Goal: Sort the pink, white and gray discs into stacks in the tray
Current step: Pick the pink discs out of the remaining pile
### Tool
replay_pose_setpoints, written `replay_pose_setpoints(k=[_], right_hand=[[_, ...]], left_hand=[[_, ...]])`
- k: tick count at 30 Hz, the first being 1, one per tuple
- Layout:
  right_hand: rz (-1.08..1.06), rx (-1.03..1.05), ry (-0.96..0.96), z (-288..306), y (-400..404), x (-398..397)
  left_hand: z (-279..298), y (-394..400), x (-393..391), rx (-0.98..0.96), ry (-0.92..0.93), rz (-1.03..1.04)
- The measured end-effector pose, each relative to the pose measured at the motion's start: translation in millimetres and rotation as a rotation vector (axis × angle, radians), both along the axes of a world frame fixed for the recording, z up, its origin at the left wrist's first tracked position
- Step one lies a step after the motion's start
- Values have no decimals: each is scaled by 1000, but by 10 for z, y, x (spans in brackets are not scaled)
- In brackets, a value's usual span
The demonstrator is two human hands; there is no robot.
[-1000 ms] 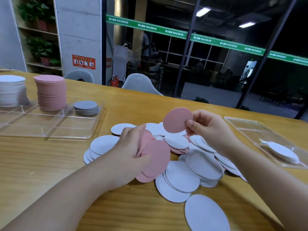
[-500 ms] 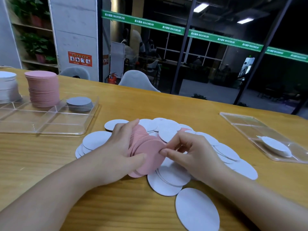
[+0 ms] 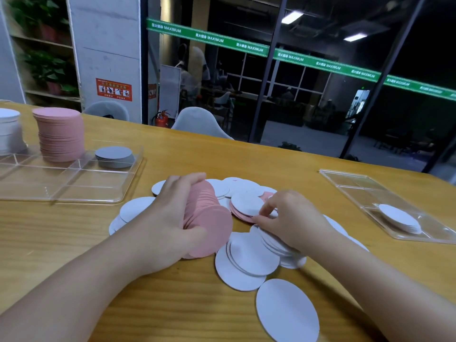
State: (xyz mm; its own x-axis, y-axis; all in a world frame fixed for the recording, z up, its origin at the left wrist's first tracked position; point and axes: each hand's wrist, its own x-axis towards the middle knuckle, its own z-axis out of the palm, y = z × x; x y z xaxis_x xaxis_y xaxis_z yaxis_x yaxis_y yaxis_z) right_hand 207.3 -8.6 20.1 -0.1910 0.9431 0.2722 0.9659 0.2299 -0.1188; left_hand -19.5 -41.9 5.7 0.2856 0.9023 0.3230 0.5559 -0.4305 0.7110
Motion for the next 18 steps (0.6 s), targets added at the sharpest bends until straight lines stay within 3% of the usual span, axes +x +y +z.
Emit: replay_pose_setpoints(k=[8,14,18], right_hand=[[-56,-119,-171,118,62,-175],[57,-27,-422,118,24,-222],[65,29,-484,39,17,-226]], left_hand=[[1,-3,7,-25,-13,3],[-3,8,5,-25,-8,17],[-18,14,1,-25,-9,17]])
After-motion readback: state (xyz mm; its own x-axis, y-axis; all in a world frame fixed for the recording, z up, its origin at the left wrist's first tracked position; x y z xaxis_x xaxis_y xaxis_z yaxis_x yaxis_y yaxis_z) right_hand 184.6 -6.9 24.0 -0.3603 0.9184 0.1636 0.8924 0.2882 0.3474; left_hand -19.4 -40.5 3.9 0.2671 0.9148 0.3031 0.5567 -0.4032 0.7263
